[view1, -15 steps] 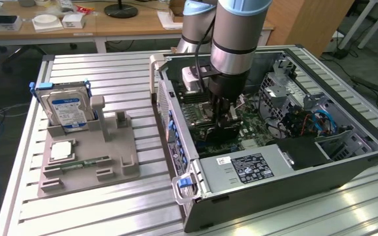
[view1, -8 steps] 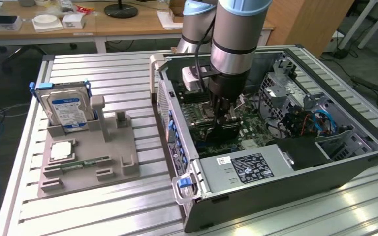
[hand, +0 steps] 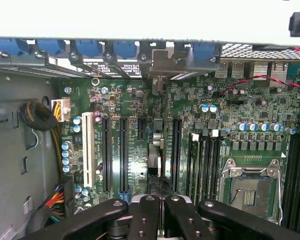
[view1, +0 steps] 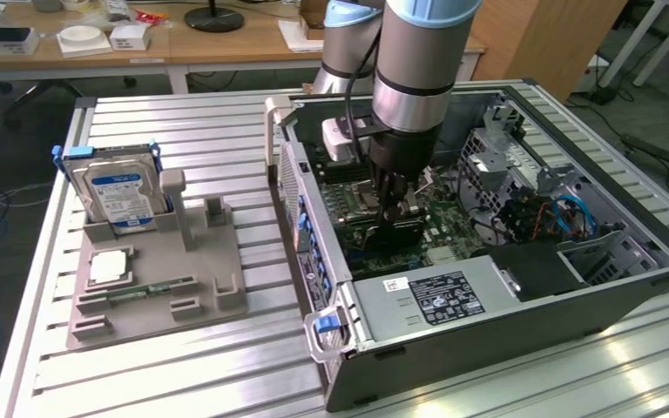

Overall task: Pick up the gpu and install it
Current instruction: 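Press down on the gpu until it lock into place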

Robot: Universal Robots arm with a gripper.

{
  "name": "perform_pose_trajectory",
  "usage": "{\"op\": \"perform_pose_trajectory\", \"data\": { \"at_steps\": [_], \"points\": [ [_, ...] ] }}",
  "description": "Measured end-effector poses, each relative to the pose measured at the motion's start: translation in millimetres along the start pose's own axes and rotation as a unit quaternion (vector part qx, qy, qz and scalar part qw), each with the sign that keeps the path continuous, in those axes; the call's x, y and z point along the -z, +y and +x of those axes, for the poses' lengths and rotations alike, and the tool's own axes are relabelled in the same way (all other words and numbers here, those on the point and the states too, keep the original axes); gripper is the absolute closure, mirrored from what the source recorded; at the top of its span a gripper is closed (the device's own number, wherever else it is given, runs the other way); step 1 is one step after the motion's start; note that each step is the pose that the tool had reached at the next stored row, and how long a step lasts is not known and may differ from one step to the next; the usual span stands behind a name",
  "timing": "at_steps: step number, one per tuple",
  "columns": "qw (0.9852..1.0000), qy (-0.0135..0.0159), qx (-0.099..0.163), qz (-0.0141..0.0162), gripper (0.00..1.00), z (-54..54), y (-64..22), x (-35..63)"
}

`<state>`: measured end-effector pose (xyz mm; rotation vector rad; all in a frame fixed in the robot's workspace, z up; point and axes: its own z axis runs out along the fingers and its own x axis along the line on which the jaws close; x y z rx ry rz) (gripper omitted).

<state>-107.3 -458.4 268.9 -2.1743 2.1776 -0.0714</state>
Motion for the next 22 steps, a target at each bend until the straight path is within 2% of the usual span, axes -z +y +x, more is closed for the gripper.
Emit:
{"op": "perform_pose_trajectory", "data": {
  "at_steps": [5, 9, 10, 12, 15, 17, 19, 22],
  "points": [
    [1.0000, 0.0000, 0.000, 0.0000, 0.90, 0.0, 0.1, 0.0],
    [1.0000, -0.0001, 0.000, -0.0001, 0.90, 0.0, 3.4, 0.3],
    [1.0000, -0.0001, 0.000, -0.0006, 0.90, 0.0, 4.2, 0.3],
    [1.0000, 0.0000, 0.000, -0.0035, 0.90, 0.0, 4.8, 0.5],
    [1.0000, 0.0000, 0.000, -0.0096, 0.90, 0.0, 5.1, 0.4],
    [0.9999, -0.0001, 0.000, -0.0155, 0.90, 0.0, 5.1, 0.4],
    [0.9997, 0.0000, 0.000, -0.0243, 0.90, 0.0, 5.1, 0.4],
    [0.9992, 0.0000, -0.001, -0.0401, 0.90, 0.0, 5.1, 0.4]
  ]
}}
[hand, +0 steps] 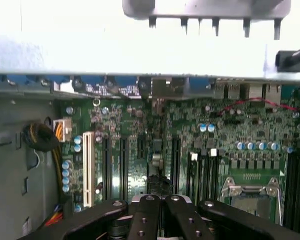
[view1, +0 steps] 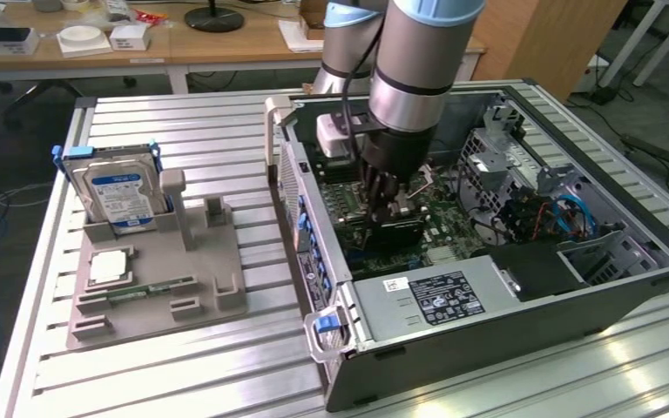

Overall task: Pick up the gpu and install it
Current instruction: 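Press down on the gpu until it lock into place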

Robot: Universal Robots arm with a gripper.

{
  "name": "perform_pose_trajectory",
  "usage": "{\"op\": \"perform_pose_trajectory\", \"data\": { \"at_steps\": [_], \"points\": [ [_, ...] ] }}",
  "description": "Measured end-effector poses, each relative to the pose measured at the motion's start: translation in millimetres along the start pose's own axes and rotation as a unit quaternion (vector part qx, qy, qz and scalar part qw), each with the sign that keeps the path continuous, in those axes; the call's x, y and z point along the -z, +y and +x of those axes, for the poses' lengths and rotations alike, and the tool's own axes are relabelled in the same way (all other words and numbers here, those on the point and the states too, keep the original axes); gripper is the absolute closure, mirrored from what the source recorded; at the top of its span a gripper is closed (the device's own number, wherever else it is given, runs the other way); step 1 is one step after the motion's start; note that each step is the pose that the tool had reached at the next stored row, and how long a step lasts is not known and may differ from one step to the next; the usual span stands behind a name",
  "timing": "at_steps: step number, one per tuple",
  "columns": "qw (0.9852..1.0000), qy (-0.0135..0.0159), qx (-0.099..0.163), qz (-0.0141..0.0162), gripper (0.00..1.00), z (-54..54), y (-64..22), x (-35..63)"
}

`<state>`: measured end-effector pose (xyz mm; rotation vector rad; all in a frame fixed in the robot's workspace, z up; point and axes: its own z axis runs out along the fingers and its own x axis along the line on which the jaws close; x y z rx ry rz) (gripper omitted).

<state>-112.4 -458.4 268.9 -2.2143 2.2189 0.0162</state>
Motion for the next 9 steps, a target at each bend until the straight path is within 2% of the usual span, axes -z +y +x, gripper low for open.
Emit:
{"op": "perform_pose_trajectory", "data": {
  "at_steps": [2, 4, 5, 7, 9],
  "points": [
    [1.0000, 0.0000, 0.000, -0.0094, 0.90, 0.0, 0.0, -0.1],
    [0.9998, 0.0000, 0.000, -0.0209, 0.90, 0.0, 0.0, -0.3],
    [0.9997, 0.0000, 0.000, -0.0254, 0.90, 0.0, 0.0, -0.4],
    [0.9995, 0.0001, 0.000, -0.0312, 0.90, -0.1, 0.0, -0.4],
    [0.9995, 0.0001, 0.000, -0.0321, 0.90, -0.1, 0.1, 0.2]
  ]
}}
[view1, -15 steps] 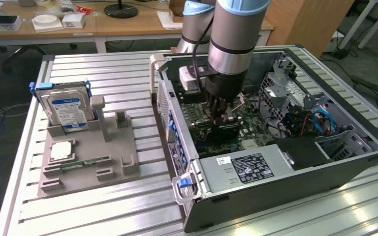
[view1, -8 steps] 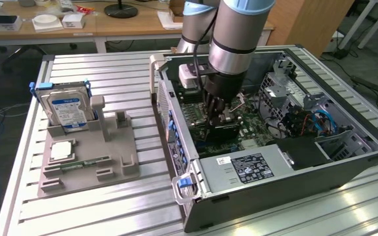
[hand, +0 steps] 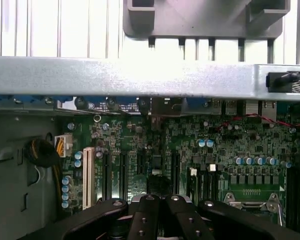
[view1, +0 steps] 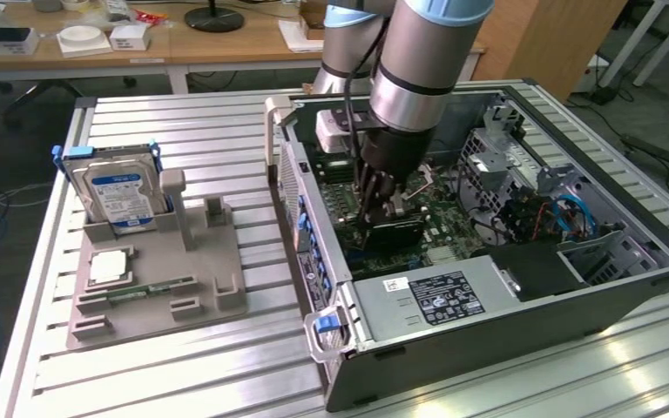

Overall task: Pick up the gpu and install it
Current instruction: 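Press down on the gpu until it lock into place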

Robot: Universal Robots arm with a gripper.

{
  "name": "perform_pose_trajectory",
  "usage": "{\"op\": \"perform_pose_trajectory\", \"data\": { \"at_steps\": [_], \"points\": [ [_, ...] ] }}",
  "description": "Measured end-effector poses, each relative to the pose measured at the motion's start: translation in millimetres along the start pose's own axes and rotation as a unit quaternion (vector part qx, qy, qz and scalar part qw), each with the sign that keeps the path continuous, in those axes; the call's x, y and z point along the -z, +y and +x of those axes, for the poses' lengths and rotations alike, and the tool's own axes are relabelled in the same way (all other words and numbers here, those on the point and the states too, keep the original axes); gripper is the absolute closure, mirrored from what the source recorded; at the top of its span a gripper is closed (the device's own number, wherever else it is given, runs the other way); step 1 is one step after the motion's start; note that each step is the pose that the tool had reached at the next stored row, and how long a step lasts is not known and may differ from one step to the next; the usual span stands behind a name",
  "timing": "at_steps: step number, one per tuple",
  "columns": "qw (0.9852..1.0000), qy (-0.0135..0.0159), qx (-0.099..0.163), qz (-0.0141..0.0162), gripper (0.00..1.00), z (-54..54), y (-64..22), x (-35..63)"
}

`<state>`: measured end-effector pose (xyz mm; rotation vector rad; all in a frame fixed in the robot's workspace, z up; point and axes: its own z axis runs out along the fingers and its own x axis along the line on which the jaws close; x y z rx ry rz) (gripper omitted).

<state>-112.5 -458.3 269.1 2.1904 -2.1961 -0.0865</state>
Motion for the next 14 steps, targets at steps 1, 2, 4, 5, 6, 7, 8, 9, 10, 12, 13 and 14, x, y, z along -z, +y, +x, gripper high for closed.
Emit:
{"op": "perform_pose_trajectory", "data": {
  "at_steps": [1, 2, 4, 5, 6, 7, 8, 9, 10, 12, 13, 14],
  "points": [
    [1.0000, -0.0002, 0.000, 0.0000, 0.90, 0.0, 0.1, 1.0],
    [1.0000, -0.0002, 0.000, 0.0000, 0.90, -0.1, 0.3, 2.7],
    [1.0000, -0.0002, 0.000, 0.0001, 0.90, -0.2, 1.7, 7.2],
    [1.0000, -0.0003, 0.000, 0.0005, 0.90, -0.2, 2.8, 8.8],
    [1.0000, -0.0003, 0.000, 0.0009, 0.90, -0.3, 4.4, 9.6],
    [1.0000, -0.0003, 0.000, 0.0013, 0.90, -0.5, 6.5, 9.9],
    [1.0000, -0.0003, 0.000, 0.0021, 0.90, -0.7, 8.8, 10.2],
    [1.0000, -0.0002, 0.000, 0.0031, 0.90, -0.8, 10.9, 10.7],
    [1.0000, -0.0002, 0.000, 0.0042, 0.90, -0.9, 13.0, 11.3],
    [1.0000, -0.0002, 0.000, 0.0067, 0.90, -1.2, 17.1, 12.3],
    [1.0000, -0.0002, 0.000, 0.0080, 0.90, -1.2, 19.4, 12.6],
    [1.0000, -0.0002, 0.000, 0.0091, 0.90, -1.4, 22.0, 12.6]
  ]
}}
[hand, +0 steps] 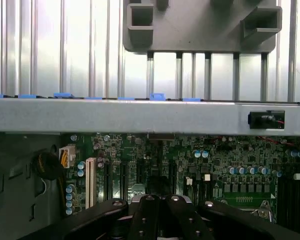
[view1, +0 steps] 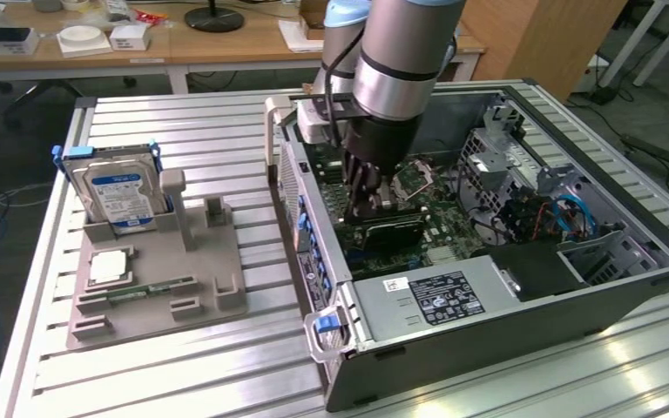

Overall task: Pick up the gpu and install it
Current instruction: 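Press down on the gpu until it lock into place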

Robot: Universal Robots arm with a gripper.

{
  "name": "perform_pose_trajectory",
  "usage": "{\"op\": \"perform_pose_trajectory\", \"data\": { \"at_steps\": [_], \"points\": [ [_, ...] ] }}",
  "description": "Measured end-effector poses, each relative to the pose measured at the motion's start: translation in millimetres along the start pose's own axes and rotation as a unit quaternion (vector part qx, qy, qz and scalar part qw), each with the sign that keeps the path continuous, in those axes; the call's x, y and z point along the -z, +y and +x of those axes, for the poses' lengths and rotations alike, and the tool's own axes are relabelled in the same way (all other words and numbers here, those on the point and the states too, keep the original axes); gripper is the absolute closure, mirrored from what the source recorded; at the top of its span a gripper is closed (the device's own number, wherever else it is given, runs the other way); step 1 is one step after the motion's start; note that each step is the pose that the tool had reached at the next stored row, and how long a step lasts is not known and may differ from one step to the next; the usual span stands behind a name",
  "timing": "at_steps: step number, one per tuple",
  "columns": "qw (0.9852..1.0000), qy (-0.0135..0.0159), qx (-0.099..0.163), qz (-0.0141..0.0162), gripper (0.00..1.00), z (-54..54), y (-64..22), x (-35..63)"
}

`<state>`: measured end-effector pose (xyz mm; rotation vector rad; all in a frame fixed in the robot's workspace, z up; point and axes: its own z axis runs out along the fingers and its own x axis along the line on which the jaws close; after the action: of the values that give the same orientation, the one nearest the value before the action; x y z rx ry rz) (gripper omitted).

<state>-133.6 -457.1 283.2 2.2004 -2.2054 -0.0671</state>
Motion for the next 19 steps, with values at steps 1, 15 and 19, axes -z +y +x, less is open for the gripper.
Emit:
{"op": "perform_pose_trajectory", "data": {
  "at_steps": [1, 15, 19],
  "points": [
    [1.0000, 0.0001, 0.000, 0.0008, 0.90, -0.3, 2.3, 0.0],
    [1.0000, 0.0062, 0.000, 0.0036, 0.90, -16.1, 18.1, 0.7],
    [1.0000, 0.0062, 0.003, 0.0041, 0.90, -16.5, 18.2, 2.0]
  ]
}}
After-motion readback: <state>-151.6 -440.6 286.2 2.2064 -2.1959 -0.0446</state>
